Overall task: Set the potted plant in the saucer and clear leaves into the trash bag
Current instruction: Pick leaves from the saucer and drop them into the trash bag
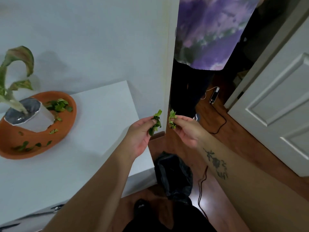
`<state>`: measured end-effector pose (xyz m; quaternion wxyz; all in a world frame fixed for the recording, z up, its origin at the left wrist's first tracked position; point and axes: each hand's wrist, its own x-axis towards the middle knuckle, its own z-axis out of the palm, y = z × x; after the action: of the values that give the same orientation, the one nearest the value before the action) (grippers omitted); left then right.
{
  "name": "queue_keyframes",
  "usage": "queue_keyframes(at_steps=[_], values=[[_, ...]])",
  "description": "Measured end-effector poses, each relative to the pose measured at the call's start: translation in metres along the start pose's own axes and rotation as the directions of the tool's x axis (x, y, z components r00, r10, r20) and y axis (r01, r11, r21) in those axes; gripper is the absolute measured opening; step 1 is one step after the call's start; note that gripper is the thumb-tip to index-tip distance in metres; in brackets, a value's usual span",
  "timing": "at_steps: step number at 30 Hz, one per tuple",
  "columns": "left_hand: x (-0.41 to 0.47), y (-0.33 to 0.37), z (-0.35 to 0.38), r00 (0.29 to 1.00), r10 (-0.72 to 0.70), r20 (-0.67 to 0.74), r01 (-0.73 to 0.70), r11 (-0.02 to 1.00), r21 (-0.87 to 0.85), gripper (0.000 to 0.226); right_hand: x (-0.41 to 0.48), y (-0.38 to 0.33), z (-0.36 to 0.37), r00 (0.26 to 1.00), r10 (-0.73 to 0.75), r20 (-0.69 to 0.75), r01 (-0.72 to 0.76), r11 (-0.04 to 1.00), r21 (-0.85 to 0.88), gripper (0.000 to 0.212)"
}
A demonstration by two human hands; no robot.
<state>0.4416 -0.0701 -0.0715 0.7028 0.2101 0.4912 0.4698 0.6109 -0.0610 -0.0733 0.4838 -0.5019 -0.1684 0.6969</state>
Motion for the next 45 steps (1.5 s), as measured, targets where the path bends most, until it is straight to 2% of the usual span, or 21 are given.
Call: queue_keyframes(at_steps=[3,6,10,23,28,32,38,43,45], values=[[0.002,-0.021,0.022,0.999,-0.001,-0.032,-0.002,0.998,-0.066,0.017,0.006,-0.008,-0.023,0.998,0.052,0.022,-0.052,0.999,0.007,0.022],[0.007,-0.050,0.042,0.998,0.004,-0.061,-0.012,0.992,-0.123,0.016,0.015,-0.012,-0.049,0.997,0.081,0.015,-0.081,0.997,-0.004,0.011],[0.014,-0.090,0.054,0.991,-0.021,-0.135,0.000,0.988,-0.154,0.017,0.026,-0.004,-0.080,0.991,0.131,0.005,-0.131,0.991,-0.036,0.014],[0.062,-0.210,0.015,0.929,-0.204,-0.310,0.175,0.977,-0.120,0.014,0.082,0.091,-0.171,0.939,0.336,-0.077,-0.339,0.940,-0.037,0.013],[0.088,-0.263,-0.017,0.901,-0.234,-0.365,0.251,0.968,-0.003,0.012,0.111,0.153,-0.204,0.907,0.404,-0.117,-0.412,0.910,-0.047,0.010],[0.109,-0.302,-0.041,0.879,-0.277,-0.389,0.305,0.952,0.010,0.016,0.127,0.193,-0.225,0.885,0.440,-0.152,-0.448,0.894,-0.025,0.009],[0.133,-0.359,-0.077,0.853,-0.336,-0.400,0.395,0.916,0.071,0.013,0.151,0.243,-0.256,0.855,0.464,-0.231,-0.491,0.868,-0.076,0.009],[0.149,-0.388,-0.094,0.848,-0.328,-0.416,0.419,0.896,0.149,0.013,0.163,0.283,-0.272,0.821,0.470,-0.325,-0.531,0.837,-0.132,0.002],[0.156,-0.397,-0.098,0.851,-0.333,-0.406,0.425,0.891,0.160,0.012,0.166,0.296,-0.277,0.812,0.478,-0.335,-0.545,0.826,-0.141,0.014]])
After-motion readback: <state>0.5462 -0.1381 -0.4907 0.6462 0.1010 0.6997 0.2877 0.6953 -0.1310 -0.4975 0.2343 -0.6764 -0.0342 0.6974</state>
